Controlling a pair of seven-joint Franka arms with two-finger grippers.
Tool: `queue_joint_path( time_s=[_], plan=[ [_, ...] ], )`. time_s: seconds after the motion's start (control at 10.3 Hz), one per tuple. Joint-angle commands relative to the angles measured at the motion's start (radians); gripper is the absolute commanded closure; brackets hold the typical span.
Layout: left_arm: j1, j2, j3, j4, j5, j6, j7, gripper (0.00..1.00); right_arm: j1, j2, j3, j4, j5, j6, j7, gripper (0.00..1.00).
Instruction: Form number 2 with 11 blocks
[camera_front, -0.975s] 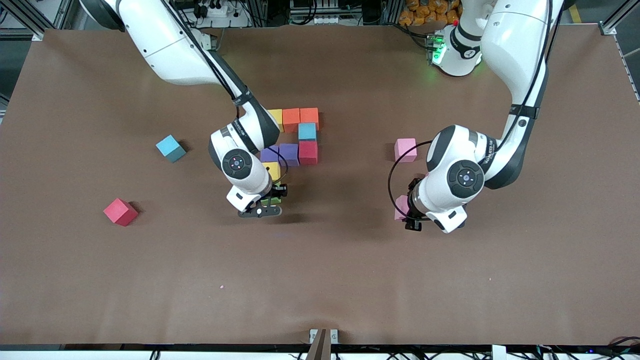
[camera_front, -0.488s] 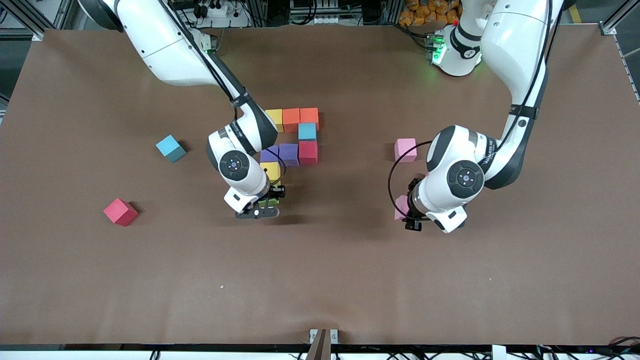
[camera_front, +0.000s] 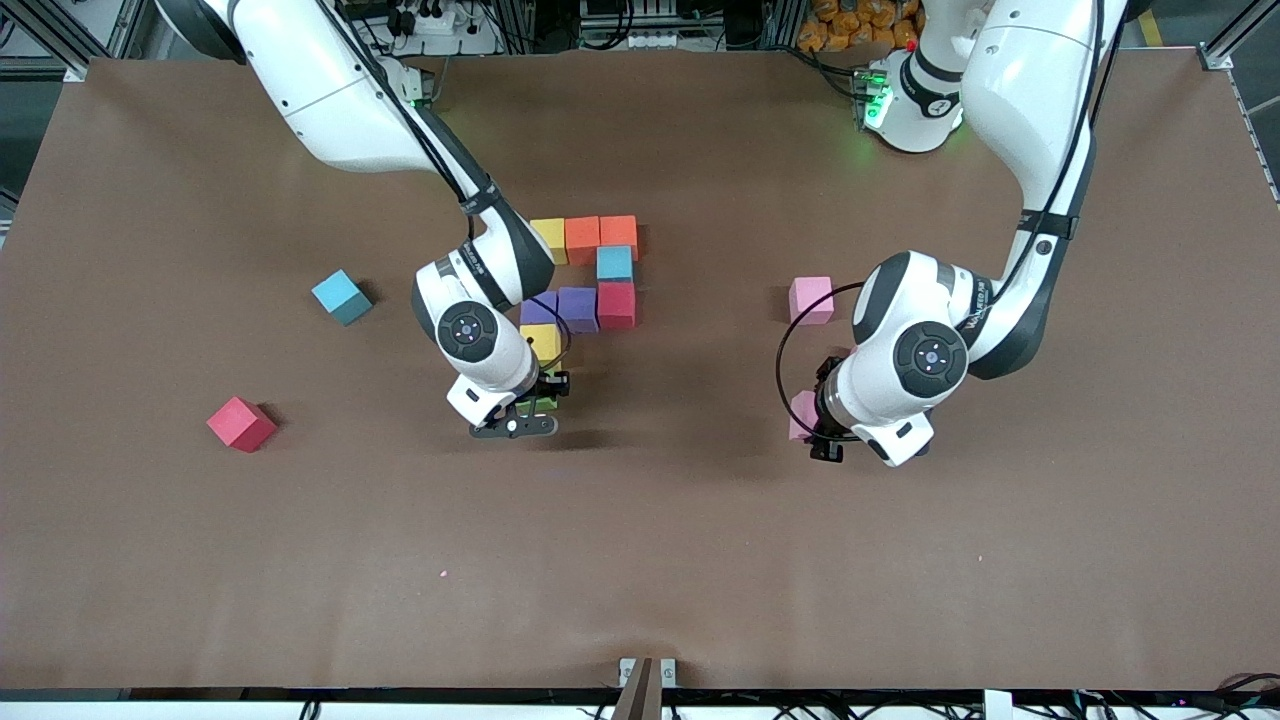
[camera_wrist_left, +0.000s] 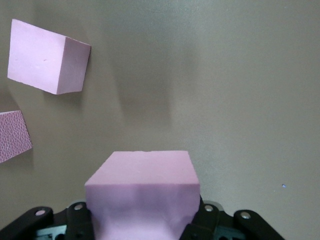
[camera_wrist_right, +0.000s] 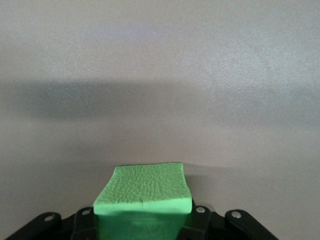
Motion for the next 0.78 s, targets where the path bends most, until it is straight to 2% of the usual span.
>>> queue_joint_path(
  time_s=[0.0, 0.1, 0.2, 0.39, 0.68],
  plan=[
    [-0.006, -0.001, 0.006, 0.007, -0.023, -0.008, -0.018, 0.65, -0.001, -0.029, 0.003, -0.035, 0.001, 0.006, -0.001, 0.62],
    [-0.004, -0.001, 0.006, 0.007, -0.023, -0.008, -0.016, 0.65, -0.001, -0.029, 0.003, -0.035, 0.004, 0.006, -0.001, 0.41],
    [-0.004, -0.001, 0.006, 0.007, -0.022, -0.008, -0.016, 0.65, -0.001, -0.030, 0.003, -0.035, 0.009, 0.006, 0.005, 0.00],
    [-0.004, -0.001, 0.006, 0.007, -0.020, -0.008, -0.016, 0.65, 0.001, -0.046, 0.002, -0.034, 0.009, -0.003, 0.006, 0.00],
    [-0.004, -0.001, 0.006, 0.007, -0.020, -0.008, -0.015, 0.65, -0.012, -0.160, -0.004, -0.035, 0.010, -0.068, -0.008, 0.00]
  ],
)
